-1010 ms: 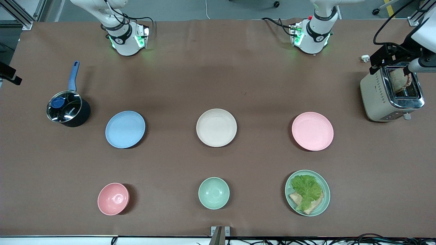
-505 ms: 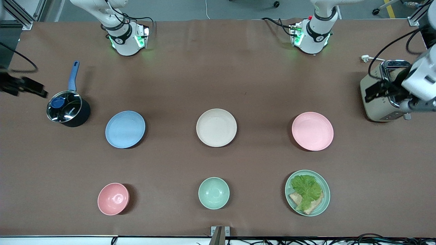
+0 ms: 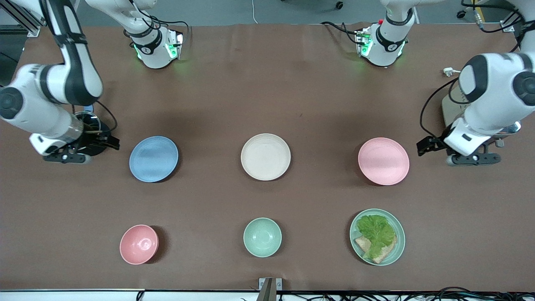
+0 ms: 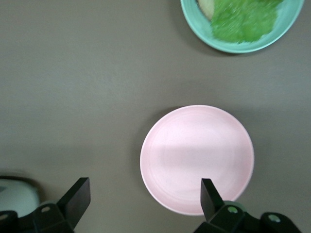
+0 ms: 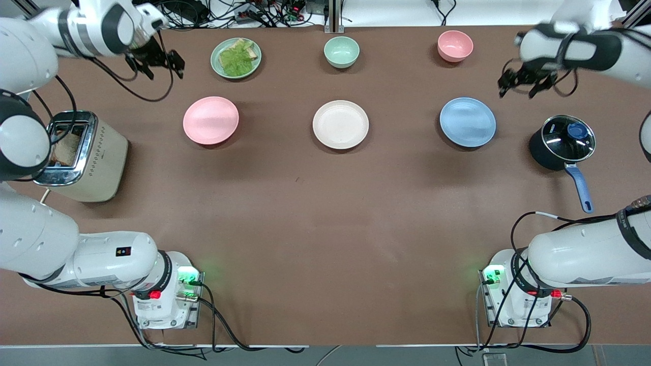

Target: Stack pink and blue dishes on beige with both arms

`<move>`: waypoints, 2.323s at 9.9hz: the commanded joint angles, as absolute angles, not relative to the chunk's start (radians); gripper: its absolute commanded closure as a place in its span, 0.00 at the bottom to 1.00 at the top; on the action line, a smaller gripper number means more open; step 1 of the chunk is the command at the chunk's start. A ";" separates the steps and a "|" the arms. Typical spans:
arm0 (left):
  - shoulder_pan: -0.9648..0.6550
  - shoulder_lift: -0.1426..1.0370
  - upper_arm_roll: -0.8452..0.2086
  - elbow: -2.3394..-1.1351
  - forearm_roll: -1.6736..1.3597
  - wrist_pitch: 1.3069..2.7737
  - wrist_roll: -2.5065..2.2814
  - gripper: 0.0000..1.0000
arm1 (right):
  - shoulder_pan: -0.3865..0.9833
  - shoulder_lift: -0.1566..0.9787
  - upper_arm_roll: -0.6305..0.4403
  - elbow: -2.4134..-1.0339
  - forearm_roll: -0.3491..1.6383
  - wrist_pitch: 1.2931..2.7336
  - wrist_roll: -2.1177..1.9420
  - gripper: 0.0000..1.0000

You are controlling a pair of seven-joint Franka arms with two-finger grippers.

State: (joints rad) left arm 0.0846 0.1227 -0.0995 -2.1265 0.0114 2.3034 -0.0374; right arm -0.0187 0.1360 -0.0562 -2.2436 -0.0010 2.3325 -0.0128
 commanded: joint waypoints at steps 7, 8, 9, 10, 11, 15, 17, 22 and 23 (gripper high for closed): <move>0.138 0.388 -0.109 -2.154 -0.060 2.447 0.106 0.36 | -0.046 0.281 -0.046 -2.312 0.064 2.560 -0.018 0.00; 0.138 0.397 -0.109 -2.154 -0.066 2.447 0.107 0.44 | -0.035 0.290 -0.043 -2.307 0.064 2.560 -0.018 0.00; 0.138 0.406 -0.110 -2.152 -0.066 2.447 0.107 0.50 | -0.034 0.307 -0.010 -2.287 0.069 2.562 -0.018 0.00; 0.138 0.413 -0.110 -2.152 -0.066 2.447 0.107 0.53 | -0.058 0.310 -0.005 -2.284 0.071 2.562 -0.064 0.00; 0.138 0.416 -0.110 -2.152 -0.066 2.447 0.107 0.54 | -0.113 0.330 0.003 -2.283 0.084 2.562 -0.157 0.00; 0.141 0.431 -0.110 -2.151 -0.066 2.457 0.109 0.64 | -0.183 0.348 0.049 -2.276 0.453 2.533 -0.493 0.00; 0.150 0.439 -0.110 -2.143 -0.066 2.461 0.109 0.74 | -0.186 0.370 0.048 -2.257 0.581 2.485 -0.587 0.00; 0.150 0.440 -0.112 -2.137 -0.066 2.461 0.109 0.90 | -0.241 0.400 0.046 -2.209 0.629 2.402 -0.705 0.28; 0.150 0.440 -0.118 -2.135 -0.066 2.461 0.109 0.94 | -0.241 0.400 0.045 -2.209 0.629 2.402 -0.706 0.42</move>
State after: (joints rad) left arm 0.1441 0.3990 -0.1059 -2.1459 -0.0446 2.4380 0.0882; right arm -0.2196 0.3915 0.0290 -2.2199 0.6051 2.4139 -0.6746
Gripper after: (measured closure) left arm 0.899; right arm 0.211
